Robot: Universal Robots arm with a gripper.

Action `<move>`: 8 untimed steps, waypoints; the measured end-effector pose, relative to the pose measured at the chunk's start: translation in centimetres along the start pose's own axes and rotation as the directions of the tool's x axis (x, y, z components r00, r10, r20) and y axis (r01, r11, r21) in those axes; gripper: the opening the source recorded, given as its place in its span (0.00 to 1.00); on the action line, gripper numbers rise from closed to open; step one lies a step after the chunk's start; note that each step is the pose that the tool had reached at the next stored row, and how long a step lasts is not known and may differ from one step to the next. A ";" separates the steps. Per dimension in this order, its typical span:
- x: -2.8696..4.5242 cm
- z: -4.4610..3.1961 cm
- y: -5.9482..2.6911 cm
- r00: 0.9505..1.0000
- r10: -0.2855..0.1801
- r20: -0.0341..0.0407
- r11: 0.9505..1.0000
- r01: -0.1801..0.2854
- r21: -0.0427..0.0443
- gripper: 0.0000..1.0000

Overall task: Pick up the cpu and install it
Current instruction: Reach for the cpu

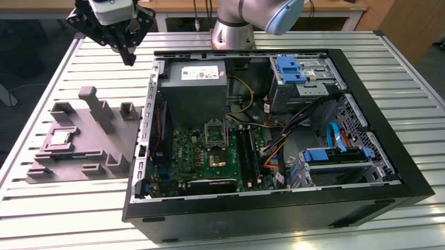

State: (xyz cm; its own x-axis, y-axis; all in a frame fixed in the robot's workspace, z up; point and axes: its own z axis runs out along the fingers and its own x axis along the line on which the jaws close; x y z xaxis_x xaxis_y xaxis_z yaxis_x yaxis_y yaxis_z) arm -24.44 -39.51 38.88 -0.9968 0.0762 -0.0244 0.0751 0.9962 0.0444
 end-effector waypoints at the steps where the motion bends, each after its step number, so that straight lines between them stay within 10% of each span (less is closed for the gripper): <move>1: 0.03 0.00 0.00 1.000 0.000 0.000 1.000 0.000 0.000 0.11; 8: 0.26 0.02 -0.02 1.000 0.000 0.000 1.000 0.000 0.000 0.11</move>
State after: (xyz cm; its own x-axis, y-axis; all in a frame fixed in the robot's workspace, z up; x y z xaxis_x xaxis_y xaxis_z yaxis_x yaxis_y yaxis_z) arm -24.69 -39.52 38.86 -0.9968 0.0762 -0.0244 0.0751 0.9962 0.0444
